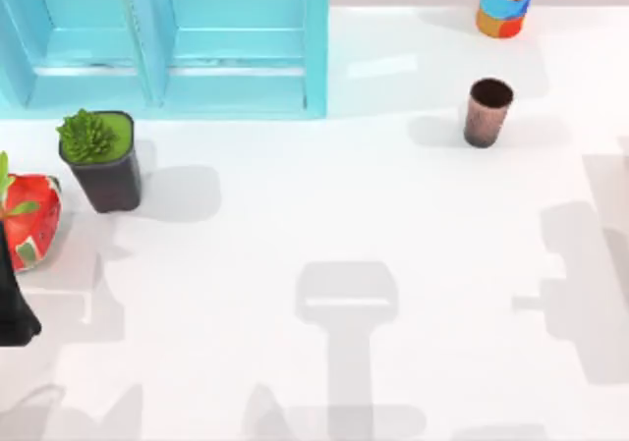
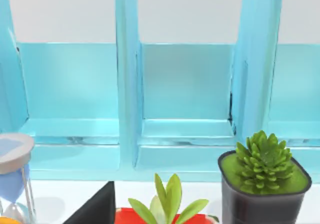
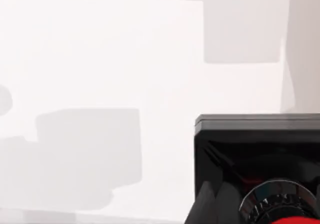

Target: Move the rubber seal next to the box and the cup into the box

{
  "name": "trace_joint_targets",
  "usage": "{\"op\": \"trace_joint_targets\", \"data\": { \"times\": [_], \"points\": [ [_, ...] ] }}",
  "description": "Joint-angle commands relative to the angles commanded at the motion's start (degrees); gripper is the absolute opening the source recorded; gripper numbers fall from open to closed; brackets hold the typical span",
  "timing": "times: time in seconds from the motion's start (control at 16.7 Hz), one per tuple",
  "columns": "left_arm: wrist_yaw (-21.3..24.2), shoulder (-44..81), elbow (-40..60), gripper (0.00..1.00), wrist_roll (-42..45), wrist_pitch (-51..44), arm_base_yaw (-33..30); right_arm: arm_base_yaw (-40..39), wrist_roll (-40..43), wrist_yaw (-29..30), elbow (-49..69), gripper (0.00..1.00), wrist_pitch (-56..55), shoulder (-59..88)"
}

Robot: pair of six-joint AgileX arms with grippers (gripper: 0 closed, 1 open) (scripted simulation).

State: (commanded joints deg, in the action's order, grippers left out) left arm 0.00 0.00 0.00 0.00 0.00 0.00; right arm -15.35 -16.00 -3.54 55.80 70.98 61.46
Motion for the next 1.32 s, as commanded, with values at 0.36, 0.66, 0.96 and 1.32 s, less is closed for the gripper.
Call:
{"op": "trace_joint_targets", "data": {
  "times": [0.36, 0.66, 0.96, 1.32],
  "points": [
    [0.00, 0.00, 0.00, 1.00, 0.00, 0.00, 0.00, -0.51, -0.46, 0.24, -7.35, 0.00, -8.56, 0.73],
    [0.00, 0.00, 0.00, 1.00, 0.00, 0.00, 0.00, -0.98, -1.06, 0.15, -13.75, 0.00, -15.58, 1.67],
    [0.00, 0.00, 0.00, 1.00, 0.00, 0.00, 0.00, -0.98, -1.06, 0.15, -13.75, 0.15, -15.58, 1.67],
    [0.00, 0.00, 0.00, 1.00, 0.00, 0.00, 0.00, -0.98, -1.06, 0.15, -13.75, 0.60, -15.58, 1.67]
  ]
}}
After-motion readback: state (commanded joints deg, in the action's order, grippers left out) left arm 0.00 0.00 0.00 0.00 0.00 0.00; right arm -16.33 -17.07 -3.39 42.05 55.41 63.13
